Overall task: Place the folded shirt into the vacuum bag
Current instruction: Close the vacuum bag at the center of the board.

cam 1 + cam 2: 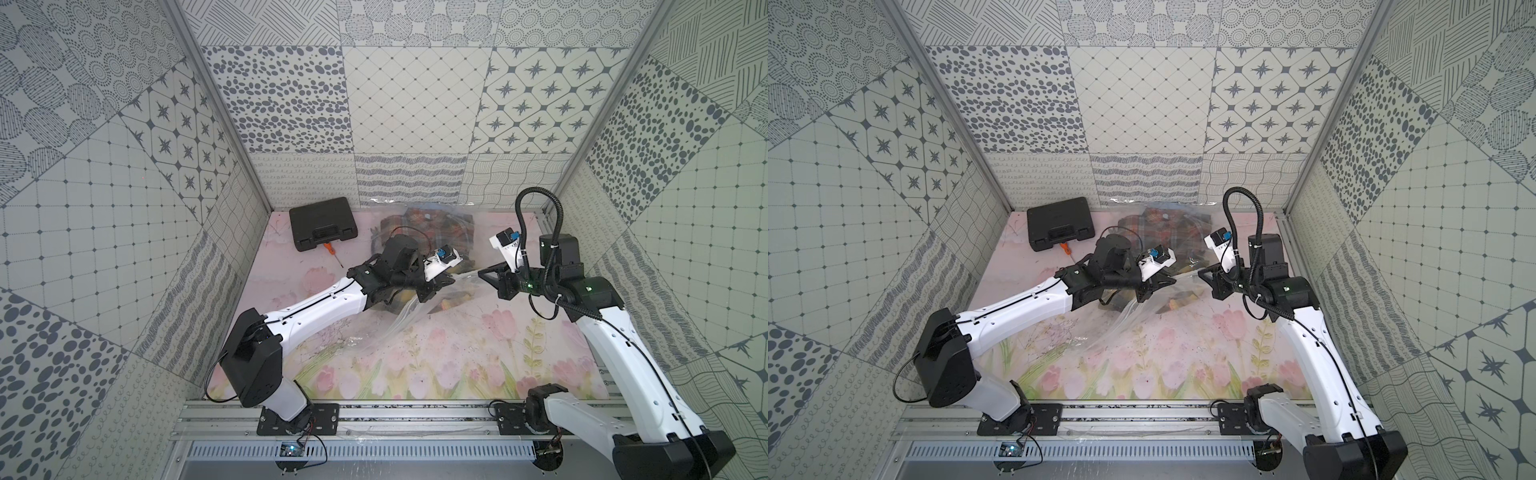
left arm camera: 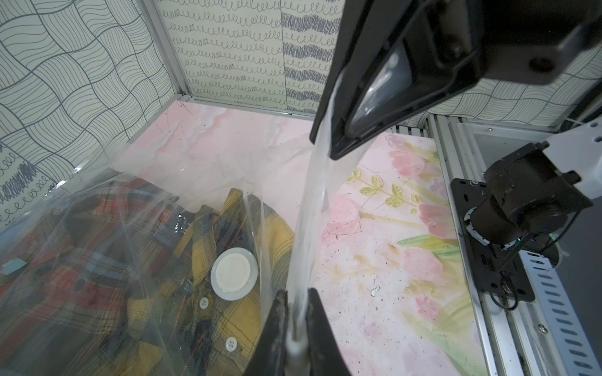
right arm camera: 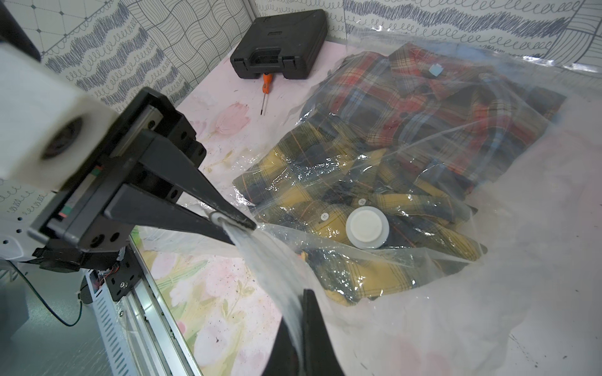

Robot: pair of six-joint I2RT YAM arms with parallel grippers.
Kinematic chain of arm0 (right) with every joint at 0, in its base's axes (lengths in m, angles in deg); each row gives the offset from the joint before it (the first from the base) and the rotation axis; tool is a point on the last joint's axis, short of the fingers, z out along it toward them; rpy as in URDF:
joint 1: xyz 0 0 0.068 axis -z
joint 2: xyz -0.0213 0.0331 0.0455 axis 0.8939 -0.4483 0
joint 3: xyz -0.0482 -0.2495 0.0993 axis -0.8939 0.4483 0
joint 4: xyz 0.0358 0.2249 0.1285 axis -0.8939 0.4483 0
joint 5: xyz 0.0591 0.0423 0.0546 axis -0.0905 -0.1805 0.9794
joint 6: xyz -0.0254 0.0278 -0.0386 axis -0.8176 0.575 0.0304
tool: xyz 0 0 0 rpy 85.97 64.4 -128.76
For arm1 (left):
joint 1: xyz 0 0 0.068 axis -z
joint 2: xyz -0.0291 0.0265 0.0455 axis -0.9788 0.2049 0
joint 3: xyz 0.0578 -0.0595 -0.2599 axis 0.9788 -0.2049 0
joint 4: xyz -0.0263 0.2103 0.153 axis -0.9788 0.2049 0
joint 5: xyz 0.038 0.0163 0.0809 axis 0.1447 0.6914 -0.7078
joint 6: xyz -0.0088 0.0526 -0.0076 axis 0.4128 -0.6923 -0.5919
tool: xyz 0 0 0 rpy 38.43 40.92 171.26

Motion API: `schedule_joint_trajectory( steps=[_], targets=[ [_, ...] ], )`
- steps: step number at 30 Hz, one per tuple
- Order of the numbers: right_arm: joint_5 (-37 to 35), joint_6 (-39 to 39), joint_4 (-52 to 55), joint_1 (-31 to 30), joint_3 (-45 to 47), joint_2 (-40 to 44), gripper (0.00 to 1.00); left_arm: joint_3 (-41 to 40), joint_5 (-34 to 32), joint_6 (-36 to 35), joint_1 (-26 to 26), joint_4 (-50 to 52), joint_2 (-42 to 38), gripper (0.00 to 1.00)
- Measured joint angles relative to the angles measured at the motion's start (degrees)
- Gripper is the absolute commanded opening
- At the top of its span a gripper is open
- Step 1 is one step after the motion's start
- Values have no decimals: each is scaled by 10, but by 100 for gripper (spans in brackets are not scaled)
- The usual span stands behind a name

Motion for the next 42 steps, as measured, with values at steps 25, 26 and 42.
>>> schedule_joint_trajectory(
  steps=[25, 26, 42],
  targets=[
    [3, 55, -25, 53, 1, 14, 0, -24, -14, -9, -36, 52, -39, 0],
    [2, 52, -26, 51, 1, 14, 0, -19, -13, -8, -37, 57, -38, 0],
    [-109, -56, 77, -58, -135, -10, 51, 55, 49, 12, -42, 113, -28, 0]
  ],
)
